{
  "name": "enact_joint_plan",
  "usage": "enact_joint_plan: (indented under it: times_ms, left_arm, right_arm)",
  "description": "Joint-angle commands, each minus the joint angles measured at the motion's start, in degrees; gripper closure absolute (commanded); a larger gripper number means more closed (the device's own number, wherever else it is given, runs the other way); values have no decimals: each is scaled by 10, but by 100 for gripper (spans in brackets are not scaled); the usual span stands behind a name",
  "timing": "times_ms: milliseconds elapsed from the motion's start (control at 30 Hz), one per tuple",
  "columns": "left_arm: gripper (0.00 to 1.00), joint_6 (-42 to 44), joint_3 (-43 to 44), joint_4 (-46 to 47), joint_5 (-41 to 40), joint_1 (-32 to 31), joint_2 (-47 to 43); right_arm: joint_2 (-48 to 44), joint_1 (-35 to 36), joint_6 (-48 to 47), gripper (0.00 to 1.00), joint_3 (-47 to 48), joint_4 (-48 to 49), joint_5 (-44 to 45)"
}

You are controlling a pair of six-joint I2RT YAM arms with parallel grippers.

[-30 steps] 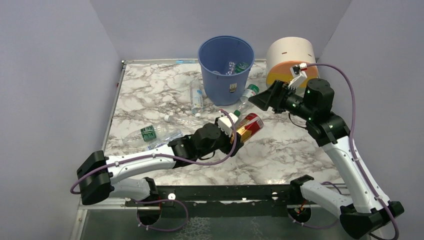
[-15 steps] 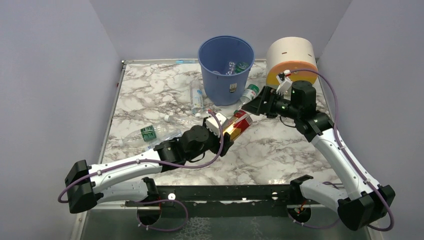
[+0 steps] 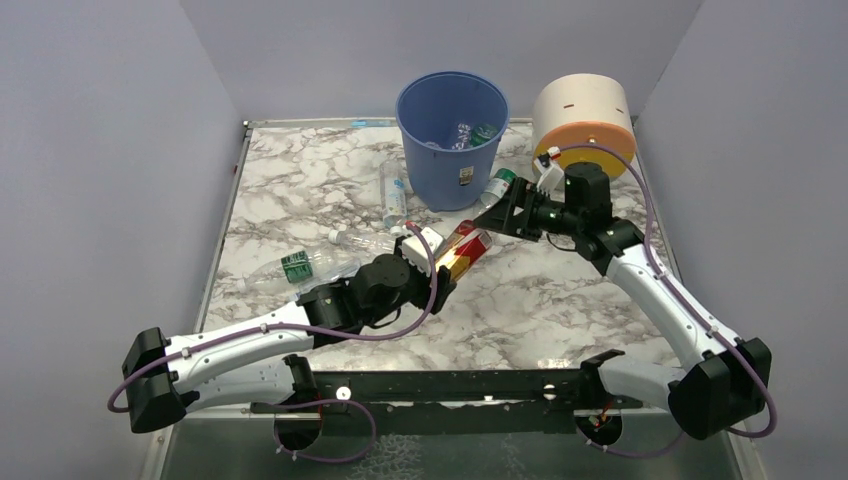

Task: Put the plastic bottles in the bin
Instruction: Pick up the plastic bottle at the center of the board.

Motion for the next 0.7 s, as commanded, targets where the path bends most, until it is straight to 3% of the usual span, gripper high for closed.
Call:
enact_joint_plan:
  times_ms: [0,333,400,667]
  left_arm:
    - [65,7,-7,2,-23,2,-6]
    - [65,10,-8,11,-24,2,2]
    - [65,10,-7,14,-21,2,8]
    - [65,10,-6,32,-11,2,34]
  right_arm:
    - [15,2,18,8,-12,42,-47]
    - [35,2,42,7,-45,83,-80]
    - [35,2,46,0,-51,90,-84]
    - [36,2,54,1,-65,105,-92]
